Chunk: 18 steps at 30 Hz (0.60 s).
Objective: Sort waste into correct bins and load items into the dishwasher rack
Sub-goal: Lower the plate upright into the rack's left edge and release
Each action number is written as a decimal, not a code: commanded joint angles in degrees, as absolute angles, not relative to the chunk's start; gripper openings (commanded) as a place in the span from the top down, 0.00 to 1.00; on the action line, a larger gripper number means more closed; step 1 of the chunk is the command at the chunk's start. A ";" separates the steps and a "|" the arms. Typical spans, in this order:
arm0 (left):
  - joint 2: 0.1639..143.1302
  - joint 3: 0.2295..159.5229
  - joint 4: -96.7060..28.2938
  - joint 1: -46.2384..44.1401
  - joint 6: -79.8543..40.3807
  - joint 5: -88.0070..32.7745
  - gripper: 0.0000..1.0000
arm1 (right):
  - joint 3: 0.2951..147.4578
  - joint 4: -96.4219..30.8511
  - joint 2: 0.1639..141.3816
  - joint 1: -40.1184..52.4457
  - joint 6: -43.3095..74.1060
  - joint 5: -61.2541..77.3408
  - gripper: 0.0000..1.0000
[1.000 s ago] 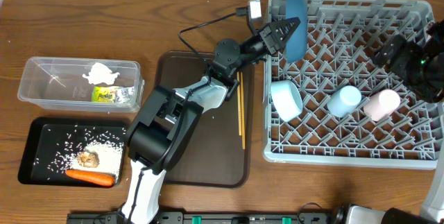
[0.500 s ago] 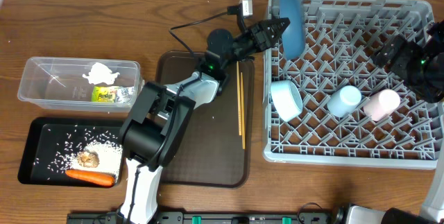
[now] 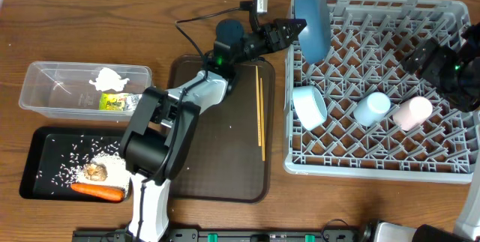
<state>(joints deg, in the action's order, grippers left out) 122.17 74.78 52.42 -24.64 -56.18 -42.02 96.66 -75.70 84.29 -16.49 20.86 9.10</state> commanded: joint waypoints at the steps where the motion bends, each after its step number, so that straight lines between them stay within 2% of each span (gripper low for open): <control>1: 124.25 74.02 49.10 -23.77 -51.16 -41.19 0.34 | 96.82 -75.83 84.33 -16.71 21.19 8.54 0.01; 4: 124.25 74.02 46.85 -23.00 -50.59 -41.19 0.34 | 96.82 -75.64 84.33 -16.71 21.19 8.51 0.01; 9: 124.25 74.02 43.24 -21.80 -50.57 -42.74 0.44 | 96.82 -75.64 84.33 -16.69 21.19 8.36 0.01; 18: 124.01 74.02 42.41 -22.04 -47.92 -44.62 0.44 | 96.82 -75.64 84.33 -16.69 21.19 8.36 0.01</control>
